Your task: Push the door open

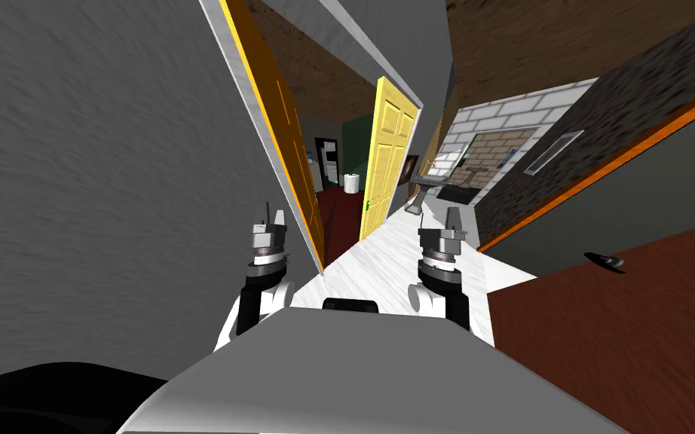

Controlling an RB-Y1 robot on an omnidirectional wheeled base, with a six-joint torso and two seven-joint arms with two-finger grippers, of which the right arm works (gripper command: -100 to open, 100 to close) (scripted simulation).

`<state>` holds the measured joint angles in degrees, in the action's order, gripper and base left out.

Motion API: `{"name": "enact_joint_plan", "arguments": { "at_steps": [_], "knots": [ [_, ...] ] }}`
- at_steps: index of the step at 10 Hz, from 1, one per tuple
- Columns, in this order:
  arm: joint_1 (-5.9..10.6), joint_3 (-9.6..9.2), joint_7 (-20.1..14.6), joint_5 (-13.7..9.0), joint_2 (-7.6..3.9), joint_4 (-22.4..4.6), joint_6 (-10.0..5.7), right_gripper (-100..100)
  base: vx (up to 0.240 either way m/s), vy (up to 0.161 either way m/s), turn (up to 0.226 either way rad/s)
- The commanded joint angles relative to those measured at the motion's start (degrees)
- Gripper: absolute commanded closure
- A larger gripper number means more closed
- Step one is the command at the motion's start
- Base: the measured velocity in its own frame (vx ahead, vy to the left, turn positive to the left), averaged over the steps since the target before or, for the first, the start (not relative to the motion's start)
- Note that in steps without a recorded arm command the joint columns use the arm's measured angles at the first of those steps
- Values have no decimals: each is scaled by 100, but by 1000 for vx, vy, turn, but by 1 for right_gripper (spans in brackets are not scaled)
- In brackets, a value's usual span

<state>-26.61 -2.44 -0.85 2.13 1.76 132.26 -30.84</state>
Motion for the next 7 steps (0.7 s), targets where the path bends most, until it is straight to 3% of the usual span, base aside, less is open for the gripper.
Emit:
{"name": "enact_joint_plan", "arguments": {
  "at_steps": [1,7],
  "knots": [
    [65,-25,7,-16,-74,-177,-26,-100,2,26,81],
    [311,-120,33,-77,-284,-847,-124,-100,127,-86,68]
  ]
}}
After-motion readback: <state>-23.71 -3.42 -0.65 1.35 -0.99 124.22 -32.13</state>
